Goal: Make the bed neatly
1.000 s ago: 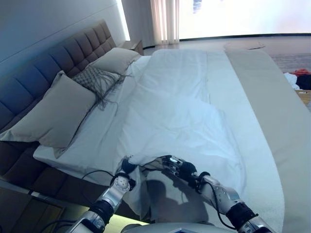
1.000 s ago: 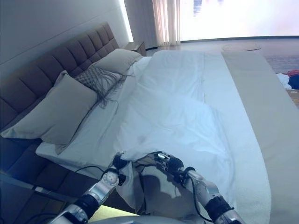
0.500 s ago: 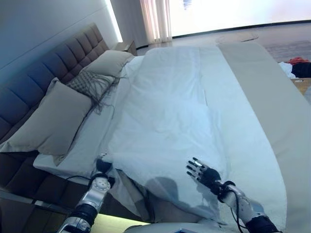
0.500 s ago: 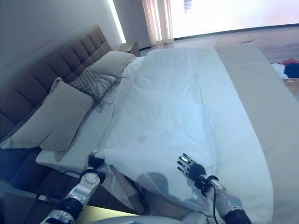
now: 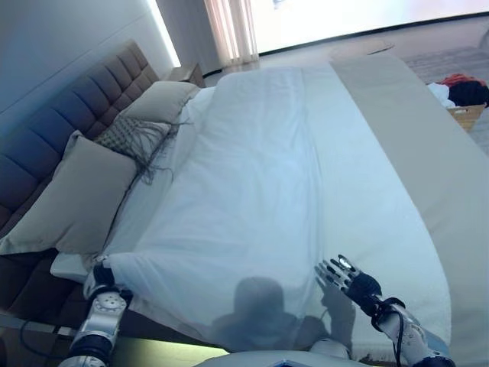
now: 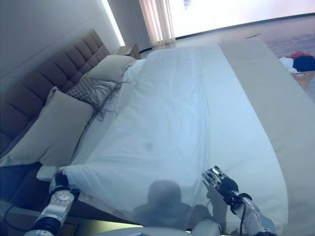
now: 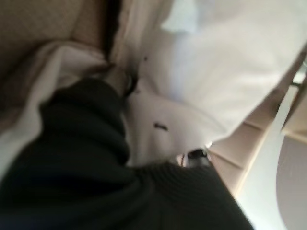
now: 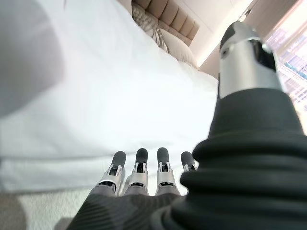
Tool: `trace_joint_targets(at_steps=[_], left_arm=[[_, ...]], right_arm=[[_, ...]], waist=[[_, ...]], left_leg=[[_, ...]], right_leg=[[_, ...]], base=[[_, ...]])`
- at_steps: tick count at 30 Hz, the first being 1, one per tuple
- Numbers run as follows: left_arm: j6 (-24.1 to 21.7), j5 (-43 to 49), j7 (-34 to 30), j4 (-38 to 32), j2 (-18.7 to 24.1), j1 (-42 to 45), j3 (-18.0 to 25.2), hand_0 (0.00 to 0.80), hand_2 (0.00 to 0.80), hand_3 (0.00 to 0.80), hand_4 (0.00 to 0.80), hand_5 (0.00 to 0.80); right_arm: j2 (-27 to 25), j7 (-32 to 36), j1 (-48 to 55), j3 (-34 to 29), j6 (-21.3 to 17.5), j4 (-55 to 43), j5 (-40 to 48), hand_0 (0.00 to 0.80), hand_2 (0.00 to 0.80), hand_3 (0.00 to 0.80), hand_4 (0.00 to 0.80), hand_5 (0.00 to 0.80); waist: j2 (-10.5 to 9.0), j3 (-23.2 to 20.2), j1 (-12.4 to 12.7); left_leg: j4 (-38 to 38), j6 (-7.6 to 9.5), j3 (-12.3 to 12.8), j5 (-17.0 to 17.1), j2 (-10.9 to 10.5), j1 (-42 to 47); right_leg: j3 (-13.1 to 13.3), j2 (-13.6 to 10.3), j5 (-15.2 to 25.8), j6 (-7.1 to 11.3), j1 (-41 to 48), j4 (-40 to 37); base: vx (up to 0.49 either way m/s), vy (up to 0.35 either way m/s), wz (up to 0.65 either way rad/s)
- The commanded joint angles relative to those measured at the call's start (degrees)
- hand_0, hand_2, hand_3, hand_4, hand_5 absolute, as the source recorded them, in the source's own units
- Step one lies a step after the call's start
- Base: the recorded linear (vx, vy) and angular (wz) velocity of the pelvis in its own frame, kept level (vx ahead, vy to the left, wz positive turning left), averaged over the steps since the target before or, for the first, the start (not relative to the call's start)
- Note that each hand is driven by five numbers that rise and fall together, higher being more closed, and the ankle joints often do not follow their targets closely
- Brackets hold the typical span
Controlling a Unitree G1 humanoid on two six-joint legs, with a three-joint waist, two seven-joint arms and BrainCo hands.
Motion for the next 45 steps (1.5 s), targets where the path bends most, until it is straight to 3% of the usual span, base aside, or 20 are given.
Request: trace_joint_targets(at_steps=[1,5,10,18,21,27,38,45], left_arm=[[2.9,-1.6,4.2,7.4,19.6,0.5,17.3,0.8,0.8,0.8,0.8,0.8],[3.1,-4.5,2.3,8.8,21.6,0.6,19.3,0.8,0.8,0.8,0.8,0.8],[1.4,-6.0,0.7,8.3,20.1,1.3,20.1,0.8,0.8,0.8,0.8,0.8],[-6.4,-11.1,0.5,9.3,11.3,3.8,20.7,0.8,0.8,0.8,0.8,0.8],[-7.5,-10.1,1.4,9.4,6.7,5.3,19.1,0.8,0.8,0.8,0.8,0.8],[-8.8,-8.8,3.4,13.5,3.7,7.2,18.0,0.8,0.8,0.8,0.8,0.8],[-4.0,-7.7,7.3,17.2,2.8,7.9,14.8,0.8,0.8,0.8,0.8,0.8],[-0.7,-6.2,10.1,23.8,-1.1,9.9,12.2,0.8,0.8,0.8,0.8,0.8]], right_arm=[[4.0,1.1,-1.5,-1.8,-2.9,0.8,2.8,0.0,0.0,0.0,0.0,0.0],[4.4,0.1,-1.2,-1.0,-3.5,0.2,3.4,0.0,0.0,0.0,0.0,0.0],[5.2,-0.7,-0.5,-1.1,-3.5,-1.0,4.2,0.0,0.0,0.0,0.0,0.0],[6.7,-1.5,-1.1,-1.3,-3.6,0.0,3.2,0.0,0.0,0.0,0.0,0.0],[6.7,-1.5,-0.9,-2.0,-3.3,-0.1,2.3,0.0,0.0,0.0,0.0,0.0],[4.8,0.1,-1.2,-4.1,-1.5,1.0,0.2,0.0,0.0,0.0,0.0,0.0],[-0.6,3.7,-4.4,-5.9,1.1,1.8,-0.8,0.0,0.0,0.0,0.0,0.0],[-6.6,7.8,-6.7,-8.5,5.6,3.2,-3.4,0.0,0.0,0.0,0.0,0.0]], waist=[[-3.69,-0.8,2.3],[-3.71,-0.8,2.8],[-4.29,-0.7,3.8],[-5.11,-0.3,4.8],[-5.68,0.0,5.4],[-6.12,0.3,5.6],[-4.85,1.7,7.1],[-1.76,1.7,7.2]], left_leg=[[-0.2,-3.86,-3.5,1.5,1.0,1.0],[0.4,-3.75,-3.8,1.1,1.0,0.6],[0.8,-3.66,-4.7,0.7,0.8,0.2],[1.5,-3.61,-5.0,0.1,1.2,-0.1],[1.8,-3.65,-5.3,-0.1,1.4,-0.3],[1.4,-4.07,-4.9,0.1,2.1,-0.1],[-0.8,-4.9,-6.3,1.6,2.1,-1.8],[-0.8,-5.09,-6.9,2.1,0.5,-2.4]], right_leg=[[-3.6,-1.5,20.1,6.49,12.9,-26.4],[-3.8,-1.6,19.9,6.52,13.1,-26.3],[-4.4,-1.7,19.8,6.6,13.3,-26.0],[-4.3,-1.1,19.2,6.54,13.4,-26.1],[-4.6,-0.9,19.0,6.47,13.4,-26.0],[-5.0,-0.6,19.1,6.54,13.3,-26.3],[-6.4,-3.1,18.8,7.61,10.6,-24.2],[-6.4,-5.9,18.5,7.84,9.4,-22.2]], base=[[0.017,0.054,-0.1],[0.005,0.014,-0.03],[0.003,-0.01,0.06],[0.004,0.003,0.01],[0.026,0.051,-0.02],[0.049,0.136,0.05],[-0.029,0.232,-0.01],[-0.024,0.267,-0.09]])
